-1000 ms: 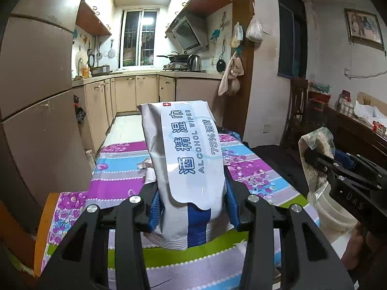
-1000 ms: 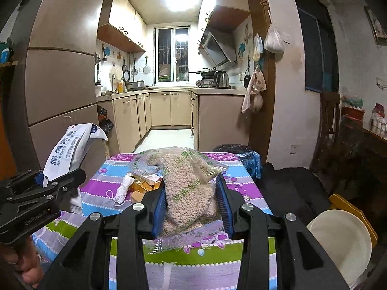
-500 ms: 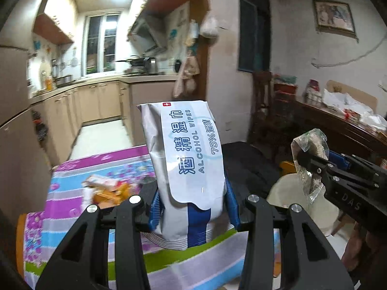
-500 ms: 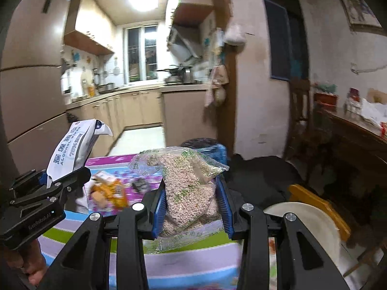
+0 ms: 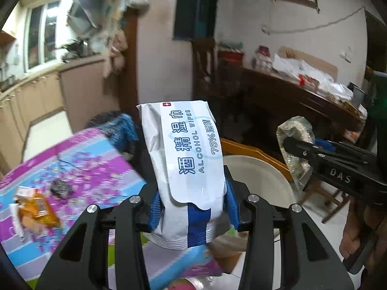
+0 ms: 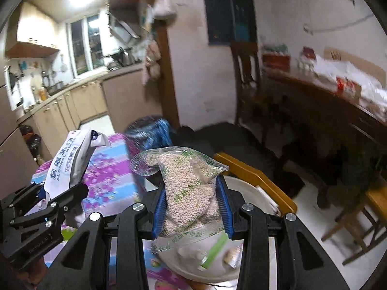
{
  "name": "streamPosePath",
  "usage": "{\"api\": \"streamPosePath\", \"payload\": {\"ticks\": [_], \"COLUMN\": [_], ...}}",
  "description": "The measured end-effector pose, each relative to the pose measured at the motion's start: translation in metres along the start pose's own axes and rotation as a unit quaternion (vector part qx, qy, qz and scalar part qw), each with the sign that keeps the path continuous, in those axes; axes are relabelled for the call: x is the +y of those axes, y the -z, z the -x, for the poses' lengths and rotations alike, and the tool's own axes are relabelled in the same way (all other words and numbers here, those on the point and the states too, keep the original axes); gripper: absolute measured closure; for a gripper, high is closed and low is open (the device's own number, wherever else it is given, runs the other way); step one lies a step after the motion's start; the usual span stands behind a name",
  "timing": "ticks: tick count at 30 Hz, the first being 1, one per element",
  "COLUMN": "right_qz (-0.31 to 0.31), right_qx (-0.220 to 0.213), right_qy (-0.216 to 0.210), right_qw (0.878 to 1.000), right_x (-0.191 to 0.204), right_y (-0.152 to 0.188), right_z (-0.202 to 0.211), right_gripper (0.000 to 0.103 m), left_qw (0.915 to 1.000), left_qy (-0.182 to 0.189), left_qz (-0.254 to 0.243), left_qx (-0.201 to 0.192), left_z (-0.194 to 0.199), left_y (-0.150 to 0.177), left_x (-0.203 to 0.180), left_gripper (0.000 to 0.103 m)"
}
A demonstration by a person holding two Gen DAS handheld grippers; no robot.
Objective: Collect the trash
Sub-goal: 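Lower the grain bag into the basin and open right tool while left tool holds the wipes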
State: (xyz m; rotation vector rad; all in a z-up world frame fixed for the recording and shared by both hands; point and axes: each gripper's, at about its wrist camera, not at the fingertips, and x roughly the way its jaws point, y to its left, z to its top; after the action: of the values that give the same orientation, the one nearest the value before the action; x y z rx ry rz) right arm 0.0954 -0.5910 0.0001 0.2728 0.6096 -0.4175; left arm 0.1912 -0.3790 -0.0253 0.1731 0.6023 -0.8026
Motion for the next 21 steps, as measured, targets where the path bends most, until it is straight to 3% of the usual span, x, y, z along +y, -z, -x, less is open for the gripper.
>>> {"api": "streamPosePath", "payload": {"ticks": [5,12,21], "right_qz": [-0.017,-0.029,-0.035], "right_qx": [0.055,0.113,0.136], "right_qy": [0.013,0.019,0.023], "right_qw": [0.998,0.993,0.990], "right_x": [-0.037,-0.063,-0.069], "right_y": [0.000,0.015,0.043], "right_z": [-0.043,-0.097,-0.129], "right_gripper": [0.064,0.064,0.063], "left_qw": [0.9977,0.9905,0.9864], "left_qy": [0.038,0.058,0.051], "left_qz": [-0.010,-0.014,-0.015], "left_qx": [0.056,0.124,0.155], "left_z": [-0.047,-0.099,-0.124], "left_y": [-0.003,0.006,0.019], "left_x": [-0.023,-0.038,-0.046], "left_gripper": [0.062,0.062,0.062]}}
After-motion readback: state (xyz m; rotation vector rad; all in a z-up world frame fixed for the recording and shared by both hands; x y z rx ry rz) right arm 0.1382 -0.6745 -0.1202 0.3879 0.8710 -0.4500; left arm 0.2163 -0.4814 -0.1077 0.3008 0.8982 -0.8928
